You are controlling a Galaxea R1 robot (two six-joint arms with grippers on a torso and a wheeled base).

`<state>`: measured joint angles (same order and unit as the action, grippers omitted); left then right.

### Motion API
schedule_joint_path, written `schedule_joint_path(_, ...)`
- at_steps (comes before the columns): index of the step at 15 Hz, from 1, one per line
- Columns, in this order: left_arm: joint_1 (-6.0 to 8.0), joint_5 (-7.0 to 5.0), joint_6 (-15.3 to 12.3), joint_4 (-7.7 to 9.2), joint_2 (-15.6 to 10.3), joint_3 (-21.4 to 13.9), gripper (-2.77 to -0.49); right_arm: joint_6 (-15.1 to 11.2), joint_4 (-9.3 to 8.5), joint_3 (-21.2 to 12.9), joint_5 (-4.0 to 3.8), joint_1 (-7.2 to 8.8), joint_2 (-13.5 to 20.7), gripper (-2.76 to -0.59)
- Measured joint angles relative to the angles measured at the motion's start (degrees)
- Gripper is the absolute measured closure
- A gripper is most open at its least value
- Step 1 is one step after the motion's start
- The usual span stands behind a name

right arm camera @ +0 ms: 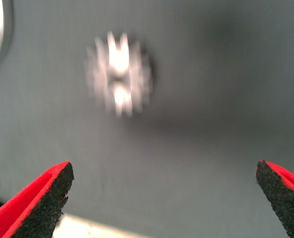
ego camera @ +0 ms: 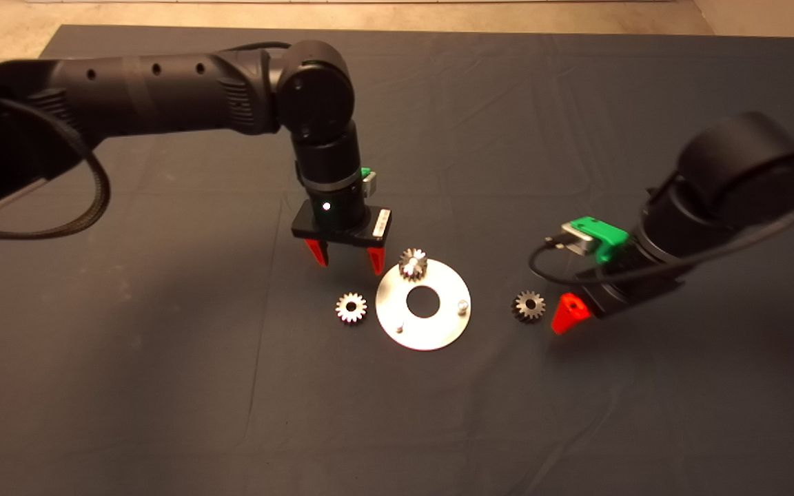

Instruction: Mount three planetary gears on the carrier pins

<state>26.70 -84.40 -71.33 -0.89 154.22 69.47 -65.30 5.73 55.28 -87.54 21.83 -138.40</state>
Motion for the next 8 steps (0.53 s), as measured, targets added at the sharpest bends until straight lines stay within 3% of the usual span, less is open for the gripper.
schedule_joint_path(1,-0.02,0.13,-0.8,-0.01,-1.2,-2.0,-1.94,1.2,0.0,3.3,-0.02,-0.28,-1.4,-2.73)
schedule_joint_path(3,0.0,-0.09,-2.2,-0.57,-3.8,-3.5,-2.04,3.0,0.02,6.6,-0.35,-0.45,-3.7,-2.73)
schedule_joint_path(7,-0.16,-0.2,-4.4,-2.99,-4.7,-5.6,-2.04,5.2,0.05,8.5,0.35,-1.42,-7.4,-2.73)
schedule_joint_path(8,-0.59,0.0,-4.5,-3.93,-4.7,-5.9,-2.04,5.4,0.09,9.0,0.15,-1.94,-7.3,-2.73)
